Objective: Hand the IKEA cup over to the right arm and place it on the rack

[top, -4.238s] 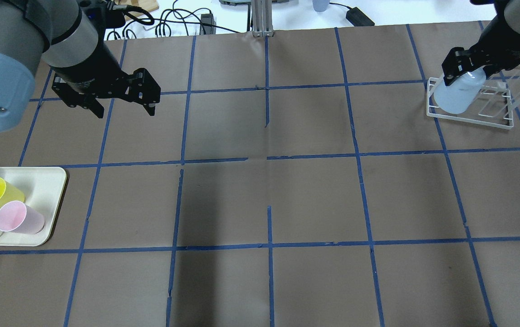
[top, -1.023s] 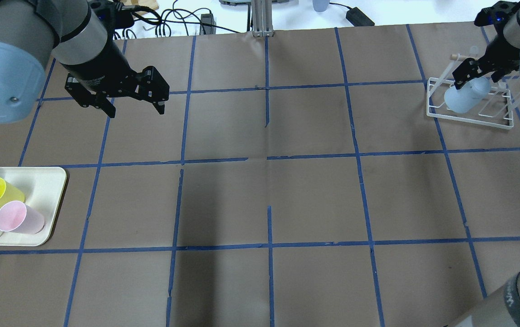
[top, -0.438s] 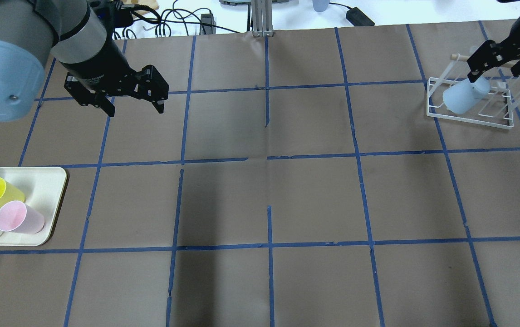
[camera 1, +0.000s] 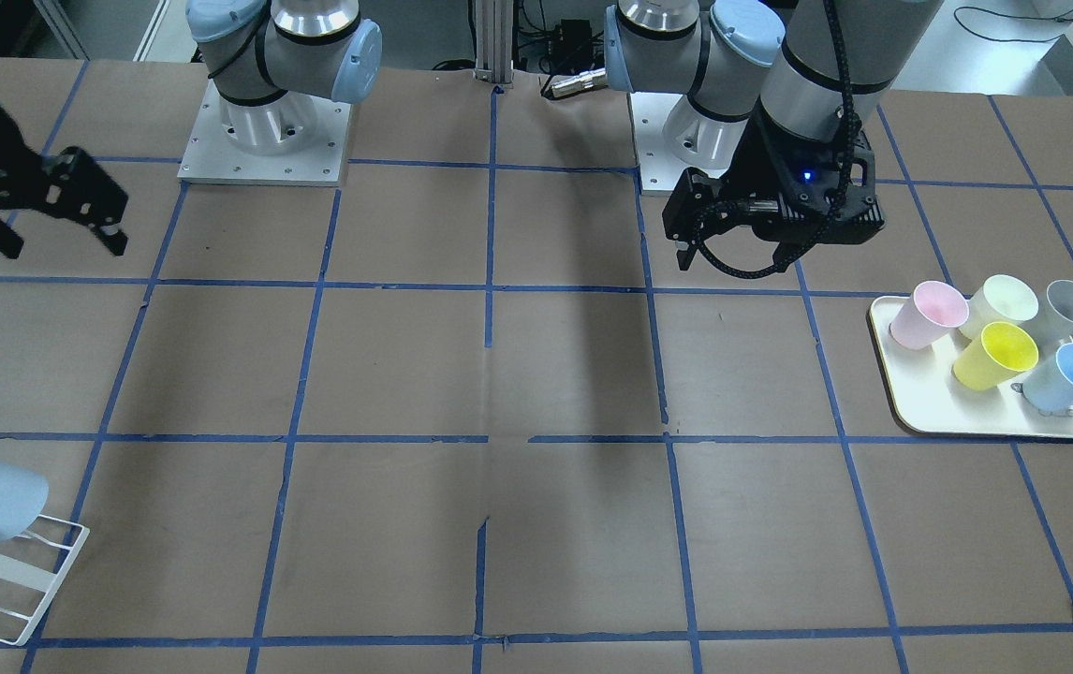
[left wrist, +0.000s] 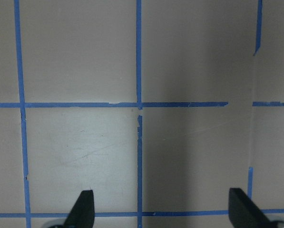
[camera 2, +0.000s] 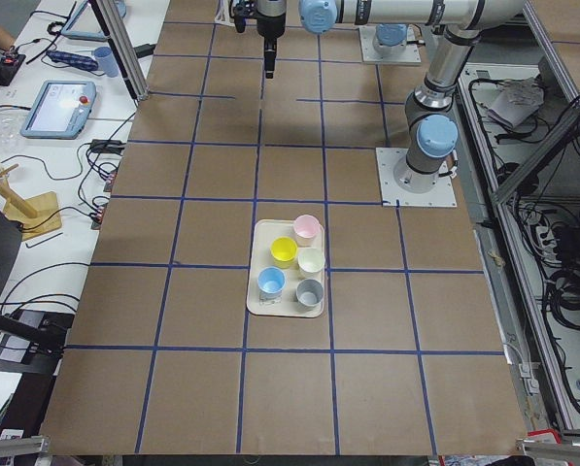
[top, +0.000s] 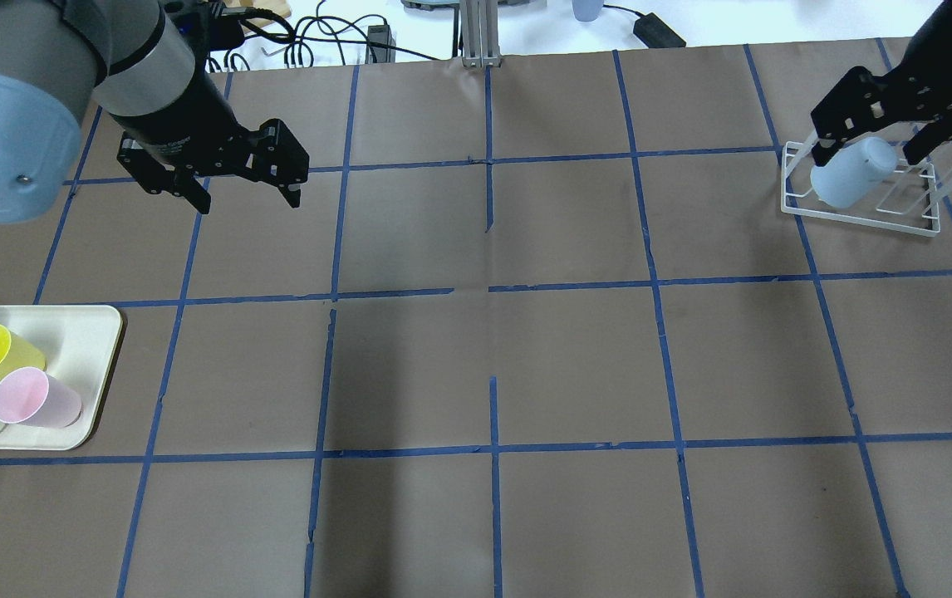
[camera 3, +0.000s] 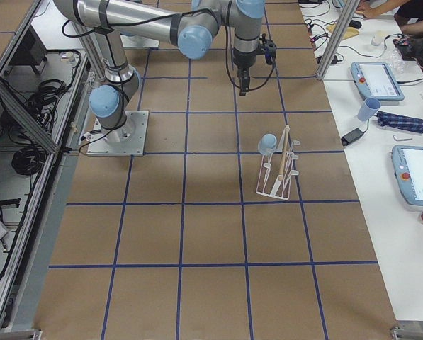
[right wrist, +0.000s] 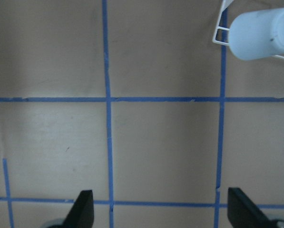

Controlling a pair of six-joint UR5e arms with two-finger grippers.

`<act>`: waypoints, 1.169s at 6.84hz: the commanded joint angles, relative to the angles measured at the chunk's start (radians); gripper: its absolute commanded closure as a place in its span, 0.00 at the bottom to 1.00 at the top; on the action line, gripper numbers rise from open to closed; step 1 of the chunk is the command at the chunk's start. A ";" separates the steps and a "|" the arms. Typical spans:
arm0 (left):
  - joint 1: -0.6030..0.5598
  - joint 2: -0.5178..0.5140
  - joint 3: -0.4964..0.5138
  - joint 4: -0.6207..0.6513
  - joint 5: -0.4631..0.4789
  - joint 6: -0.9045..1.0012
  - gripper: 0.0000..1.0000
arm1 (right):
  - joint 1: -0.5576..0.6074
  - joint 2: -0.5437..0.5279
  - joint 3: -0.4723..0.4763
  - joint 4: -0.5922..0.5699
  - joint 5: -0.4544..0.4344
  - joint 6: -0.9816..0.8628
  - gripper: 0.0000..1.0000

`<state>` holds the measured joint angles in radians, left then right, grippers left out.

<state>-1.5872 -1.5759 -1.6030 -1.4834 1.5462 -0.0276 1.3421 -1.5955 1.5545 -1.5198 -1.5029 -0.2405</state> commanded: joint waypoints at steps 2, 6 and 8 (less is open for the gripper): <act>0.001 0.001 0.000 0.000 0.000 0.000 0.00 | 0.172 -0.086 0.062 0.086 0.004 0.153 0.00; 0.001 0.002 -0.002 -0.002 0.017 0.038 0.00 | 0.190 -0.150 0.161 0.066 -0.013 0.155 0.00; 0.000 0.002 0.000 -0.002 0.017 0.037 0.00 | 0.190 -0.159 0.171 0.018 -0.019 0.153 0.00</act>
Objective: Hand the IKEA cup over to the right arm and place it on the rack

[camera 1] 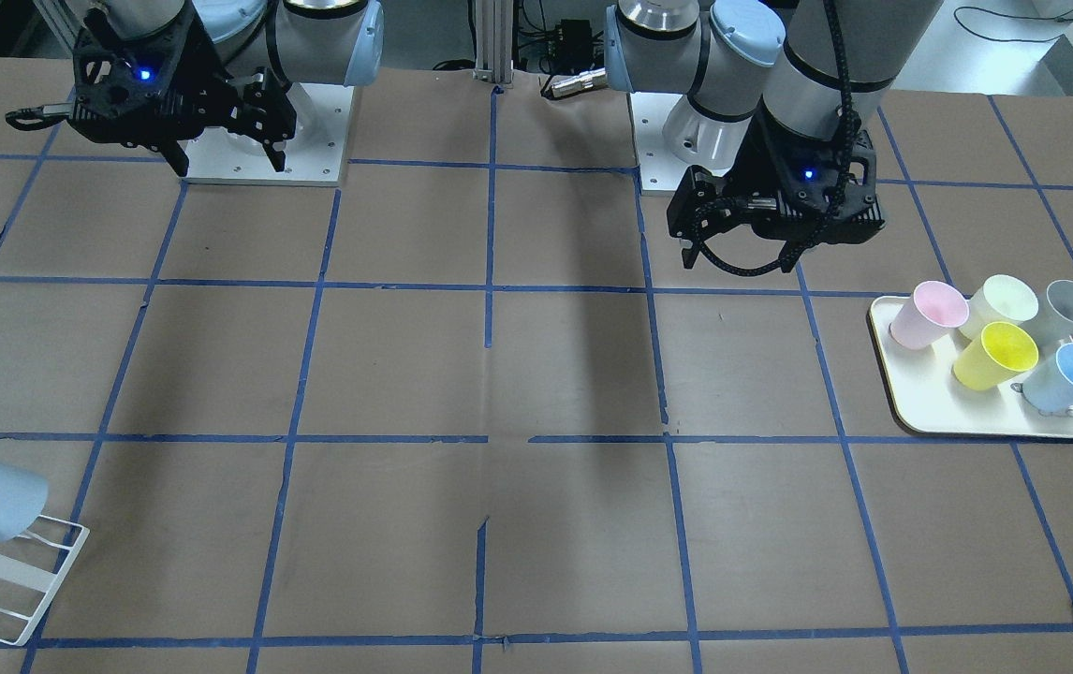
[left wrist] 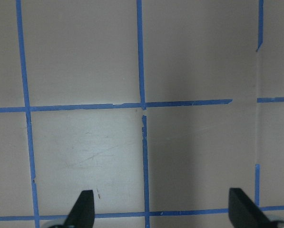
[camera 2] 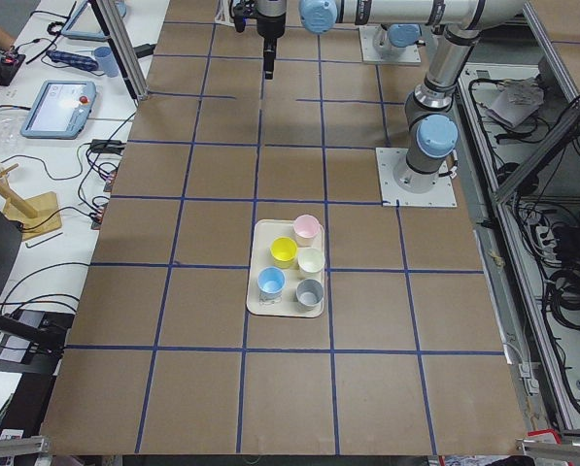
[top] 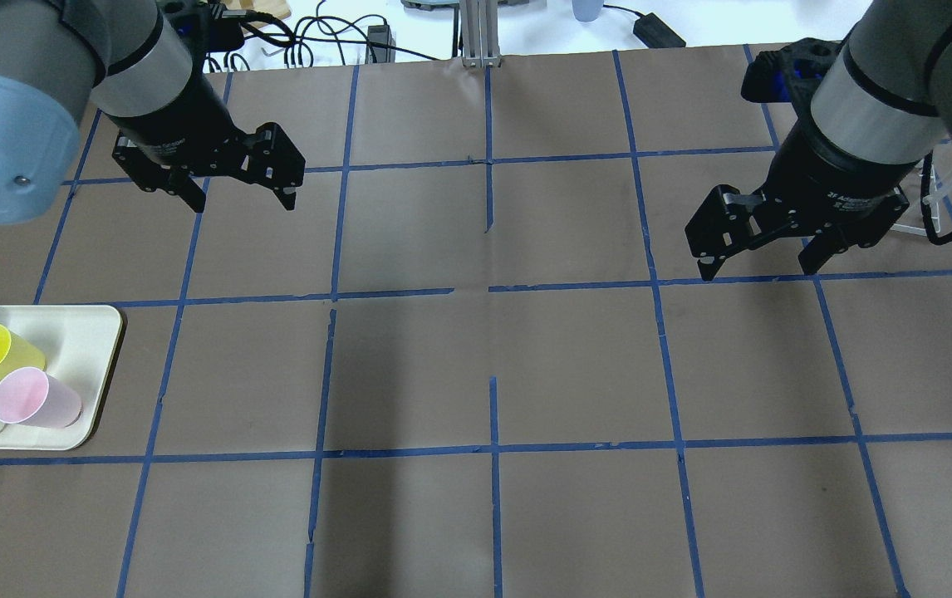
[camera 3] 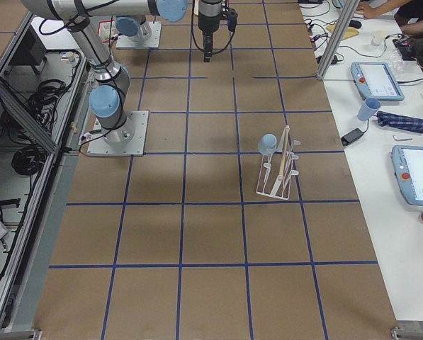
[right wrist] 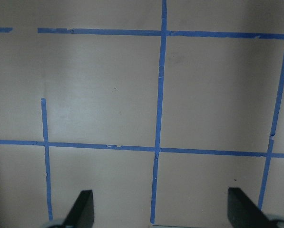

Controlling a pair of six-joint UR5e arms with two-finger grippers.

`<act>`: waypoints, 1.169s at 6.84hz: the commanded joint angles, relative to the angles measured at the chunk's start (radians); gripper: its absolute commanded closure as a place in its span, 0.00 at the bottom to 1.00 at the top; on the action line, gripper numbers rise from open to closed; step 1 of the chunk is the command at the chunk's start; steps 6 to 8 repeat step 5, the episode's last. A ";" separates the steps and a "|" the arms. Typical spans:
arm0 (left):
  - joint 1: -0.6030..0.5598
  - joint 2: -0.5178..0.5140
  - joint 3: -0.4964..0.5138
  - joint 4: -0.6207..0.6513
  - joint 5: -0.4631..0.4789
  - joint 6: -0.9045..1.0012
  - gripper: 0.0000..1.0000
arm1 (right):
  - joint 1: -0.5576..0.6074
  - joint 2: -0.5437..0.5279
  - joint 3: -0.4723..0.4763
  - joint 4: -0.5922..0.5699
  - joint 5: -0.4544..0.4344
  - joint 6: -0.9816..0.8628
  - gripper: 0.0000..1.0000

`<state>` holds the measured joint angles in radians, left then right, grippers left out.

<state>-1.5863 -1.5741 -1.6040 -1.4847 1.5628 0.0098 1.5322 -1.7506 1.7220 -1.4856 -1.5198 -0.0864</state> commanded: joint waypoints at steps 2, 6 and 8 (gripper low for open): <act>0.000 0.000 0.001 0.001 -0.001 -0.001 0.00 | 0.000 0.002 -0.013 -0.018 -0.037 0.000 0.00; 0.000 0.000 0.001 0.001 -0.001 -0.001 0.00 | 0.000 0.002 -0.015 -0.018 -0.037 0.000 0.00; 0.000 0.000 0.001 0.001 -0.001 -0.001 0.00 | 0.000 0.002 -0.015 -0.018 -0.037 0.000 0.00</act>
